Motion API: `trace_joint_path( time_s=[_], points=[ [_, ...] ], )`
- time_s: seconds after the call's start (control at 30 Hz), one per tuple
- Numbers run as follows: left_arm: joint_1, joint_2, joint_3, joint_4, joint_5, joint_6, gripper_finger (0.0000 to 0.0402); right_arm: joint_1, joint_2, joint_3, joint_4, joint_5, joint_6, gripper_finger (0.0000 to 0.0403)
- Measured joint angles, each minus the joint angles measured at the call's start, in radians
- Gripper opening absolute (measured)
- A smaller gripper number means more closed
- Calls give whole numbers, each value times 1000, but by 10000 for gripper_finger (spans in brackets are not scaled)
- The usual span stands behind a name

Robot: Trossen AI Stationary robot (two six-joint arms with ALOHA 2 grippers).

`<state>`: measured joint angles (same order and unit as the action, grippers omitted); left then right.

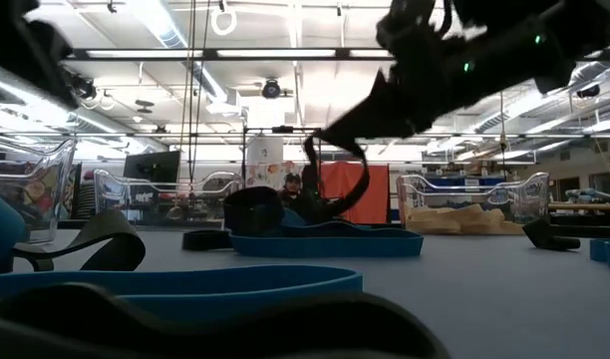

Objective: Sort rubber bands into baskets
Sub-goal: Put the big black rubber band into the bottom left transparent bin

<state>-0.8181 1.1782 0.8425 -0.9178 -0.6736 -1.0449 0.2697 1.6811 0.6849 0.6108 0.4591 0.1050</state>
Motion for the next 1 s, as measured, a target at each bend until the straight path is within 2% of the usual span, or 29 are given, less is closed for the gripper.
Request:
trace_joint_path(
  time_s=[0.13,0.43,0.73,0.87,1.0],
  points=[
    [14,0,0,117,-140,122,203,20,-43,0,2,-12,-18,4],
    [160,83,0,504,-167,540,203,63,-65,0,99,-43,-49,3],
    [294,232,0,900,-152,883,203,71,-65,18,111,-68,-58,3],
    [342,288,0,1032,-60,976,203,79,-65,40,99,-70,-76,2],
    [371,333,0,1120,-47,1022,203,89,-65,57,85,-73,-90,2]
  ],
)
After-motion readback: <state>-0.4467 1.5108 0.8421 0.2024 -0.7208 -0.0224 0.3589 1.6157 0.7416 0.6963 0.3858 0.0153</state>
